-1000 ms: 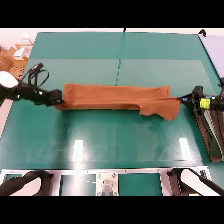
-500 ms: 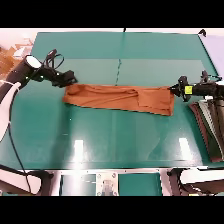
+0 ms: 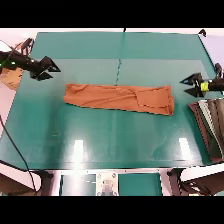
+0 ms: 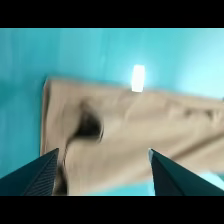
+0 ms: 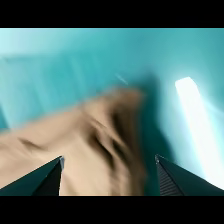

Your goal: Fold the shirts.

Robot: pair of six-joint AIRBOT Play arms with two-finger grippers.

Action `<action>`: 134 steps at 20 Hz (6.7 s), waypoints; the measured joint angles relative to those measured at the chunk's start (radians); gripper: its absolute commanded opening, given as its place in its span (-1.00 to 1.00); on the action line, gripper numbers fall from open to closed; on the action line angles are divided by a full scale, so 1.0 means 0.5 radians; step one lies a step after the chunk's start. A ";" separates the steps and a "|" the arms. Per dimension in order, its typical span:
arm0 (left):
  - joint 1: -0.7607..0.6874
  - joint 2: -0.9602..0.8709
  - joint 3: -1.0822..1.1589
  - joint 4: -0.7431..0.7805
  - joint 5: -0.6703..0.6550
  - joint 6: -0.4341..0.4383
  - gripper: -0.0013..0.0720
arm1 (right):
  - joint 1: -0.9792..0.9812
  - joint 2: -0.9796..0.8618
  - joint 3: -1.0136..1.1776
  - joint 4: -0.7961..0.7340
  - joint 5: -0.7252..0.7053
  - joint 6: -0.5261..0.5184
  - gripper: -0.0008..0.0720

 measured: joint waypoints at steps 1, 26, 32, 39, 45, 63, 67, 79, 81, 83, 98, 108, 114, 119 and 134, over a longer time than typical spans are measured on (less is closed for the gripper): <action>0.009 -0.001 -0.007 -0.001 -0.072 -0.016 0.79 | -0.023 -0.006 -0.048 -0.032 0.042 -0.056 0.81; -0.978 -0.092 -0.179 -0.254 0.600 0.130 -0.91 | 0.249 -0.039 0.405 0.316 0.603 -0.311 -0.92; -1.528 -0.414 -0.121 -0.325 1.083 0.145 -0.91 | 0.380 0.323 0.459 0.325 0.737 -0.187 -0.92; -1.713 -0.719 0.072 -0.532 1.257 0.140 -0.91 | 0.533 0.463 0.468 0.324 0.758 -0.119 -0.92; -1.566 -0.761 0.418 -0.572 0.913 0.205 -0.91 | 0.563 0.479 0.468 0.326 0.751 -0.096 -0.92; -0.224 -0.271 0.599 0.625 -0.652 0.217 -0.91 | 2.306 -0.259 0.396 0.522 -1.141 0.270 0.39; -0.153 -0.259 0.562 0.648 -0.681 0.241 -0.91 | 2.278 -0.356 0.410 0.629 -1.220 0.243 0.37; -0.123 -0.257 0.549 0.656 -0.655 0.254 -0.91 | 1.244 -0.088 0.027 0.031 -0.334 0.420 0.40; -0.124 -0.257 0.549 0.655 -0.653 0.253 -0.91 | 1.244 -0.125 -0.090 0.026 -0.378 0.407 0.43; -0.124 -0.257 0.549 0.655 -0.653 0.253 -0.91 | 1.271 -0.186 -0.155 0.089 -0.398 0.364 0.42; -0.124 -0.257 0.549 0.655 -0.654 0.253 -0.91 | 1.067 0.120 0.394 0.693 -0.239 0.214 -0.92; -0.124 -0.257 0.549 0.655 -0.661 0.253 -0.91 | -0.199 0.616 0.502 0.543 -0.117 0.403 -0.92; -0.124 -0.257 0.549 0.654 -0.664 0.240 -0.91 | -0.803 0.668 0.507 0.414 0.182 0.414 -0.93; -0.124 -0.257 0.549 0.649 -0.692 0.233 -0.91 | -1.021 0.806 0.507 -0.053 0.534 0.645 -0.93; -0.124 -0.257 0.549 0.613 -0.712 0.238 -0.91 | -1.083 0.936 0.151 -1.922 1.061 1.035 -0.88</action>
